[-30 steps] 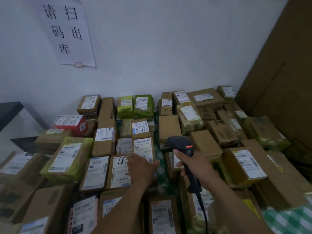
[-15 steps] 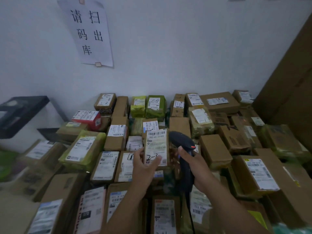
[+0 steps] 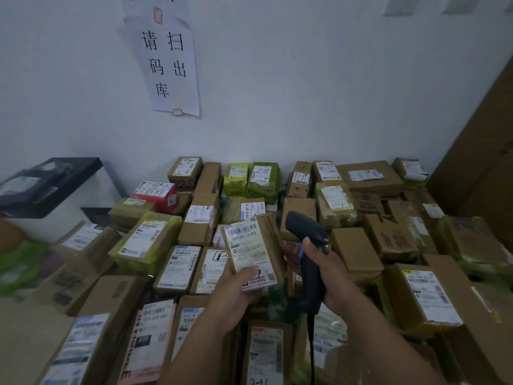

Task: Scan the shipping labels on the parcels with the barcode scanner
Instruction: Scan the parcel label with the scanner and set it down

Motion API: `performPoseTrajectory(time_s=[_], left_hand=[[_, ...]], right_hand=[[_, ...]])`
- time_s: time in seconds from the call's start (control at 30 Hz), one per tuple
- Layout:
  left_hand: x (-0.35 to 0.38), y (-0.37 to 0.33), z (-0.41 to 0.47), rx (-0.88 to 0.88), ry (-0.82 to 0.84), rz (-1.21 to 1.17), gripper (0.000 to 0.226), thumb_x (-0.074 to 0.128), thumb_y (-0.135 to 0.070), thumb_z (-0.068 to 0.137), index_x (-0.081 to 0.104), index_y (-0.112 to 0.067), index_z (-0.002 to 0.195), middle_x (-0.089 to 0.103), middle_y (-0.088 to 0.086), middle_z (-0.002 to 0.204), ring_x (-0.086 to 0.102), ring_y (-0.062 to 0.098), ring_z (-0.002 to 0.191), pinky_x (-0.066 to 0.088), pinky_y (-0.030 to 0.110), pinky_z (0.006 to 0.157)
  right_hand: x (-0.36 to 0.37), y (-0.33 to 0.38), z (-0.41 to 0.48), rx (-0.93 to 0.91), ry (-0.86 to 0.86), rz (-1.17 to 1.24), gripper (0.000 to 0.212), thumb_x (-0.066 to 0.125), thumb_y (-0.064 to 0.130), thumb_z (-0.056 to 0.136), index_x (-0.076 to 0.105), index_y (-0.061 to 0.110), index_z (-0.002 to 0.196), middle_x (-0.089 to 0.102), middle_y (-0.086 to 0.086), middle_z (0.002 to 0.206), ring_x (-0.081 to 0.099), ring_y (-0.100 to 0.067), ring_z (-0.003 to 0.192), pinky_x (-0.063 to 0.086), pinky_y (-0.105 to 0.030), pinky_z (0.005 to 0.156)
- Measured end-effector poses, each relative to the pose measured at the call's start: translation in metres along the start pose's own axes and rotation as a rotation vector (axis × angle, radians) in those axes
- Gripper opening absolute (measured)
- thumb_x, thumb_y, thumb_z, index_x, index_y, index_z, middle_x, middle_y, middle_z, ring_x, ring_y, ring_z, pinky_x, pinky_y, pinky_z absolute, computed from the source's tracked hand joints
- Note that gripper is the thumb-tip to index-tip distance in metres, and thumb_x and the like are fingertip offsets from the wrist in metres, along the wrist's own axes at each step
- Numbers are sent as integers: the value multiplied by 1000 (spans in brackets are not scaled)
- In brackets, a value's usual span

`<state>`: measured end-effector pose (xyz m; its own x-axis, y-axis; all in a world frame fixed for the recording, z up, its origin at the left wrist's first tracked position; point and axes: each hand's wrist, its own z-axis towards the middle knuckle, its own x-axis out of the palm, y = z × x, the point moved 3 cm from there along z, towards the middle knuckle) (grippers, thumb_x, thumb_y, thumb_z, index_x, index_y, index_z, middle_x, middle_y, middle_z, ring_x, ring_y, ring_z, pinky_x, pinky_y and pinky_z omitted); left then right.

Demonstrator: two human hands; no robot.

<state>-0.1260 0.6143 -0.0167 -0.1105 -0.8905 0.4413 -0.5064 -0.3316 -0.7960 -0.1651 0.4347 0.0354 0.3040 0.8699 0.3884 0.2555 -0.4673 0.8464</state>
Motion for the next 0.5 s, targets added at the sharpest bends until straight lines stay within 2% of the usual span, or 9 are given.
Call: performPoseTrajectory(time_s=[0.1,0.2,0.3,0.43,0.5], left_hand=[[-5,-3,6,53,-79,113,52,69,2,83,52,-15,129,74,9,109,72,27,98,56,47,86],[-16,-7,12,108,-213,263,62,82,-9,75,54,-19,129,73,6,111,73,24,95,58,48,87],[-30,-15,10,165,-410,345,59,87,-18,71,56,-19,122,71,1,108,71,22,96,57,48,88],[-65,-10,26,234,-600,407,95,86,-53,42,55,-23,127,64,3,121,69,22,98,59,48,84],[-81,-4,36,243,-636,418,100,84,-56,36,54,-24,126,63,3,122,69,22,97,60,48,81]], right_hand=[[-8,2,-2,-18,-69,-111,24,66,31,86,68,11,99,74,-14,101,71,-30,94,55,-45,89],[-9,3,-5,-49,-63,-179,33,71,34,81,66,4,95,73,-19,92,70,-30,75,58,-43,74],[-7,5,-11,-60,-9,-315,46,72,44,72,63,1,86,68,-15,75,60,-27,56,50,-38,59],[-1,5,-16,-72,86,-493,34,66,35,89,63,2,81,65,-9,60,56,-22,47,49,-31,50],[3,6,-20,-69,127,-532,32,64,32,91,64,2,82,65,-6,57,57,-19,44,49,-28,47]])
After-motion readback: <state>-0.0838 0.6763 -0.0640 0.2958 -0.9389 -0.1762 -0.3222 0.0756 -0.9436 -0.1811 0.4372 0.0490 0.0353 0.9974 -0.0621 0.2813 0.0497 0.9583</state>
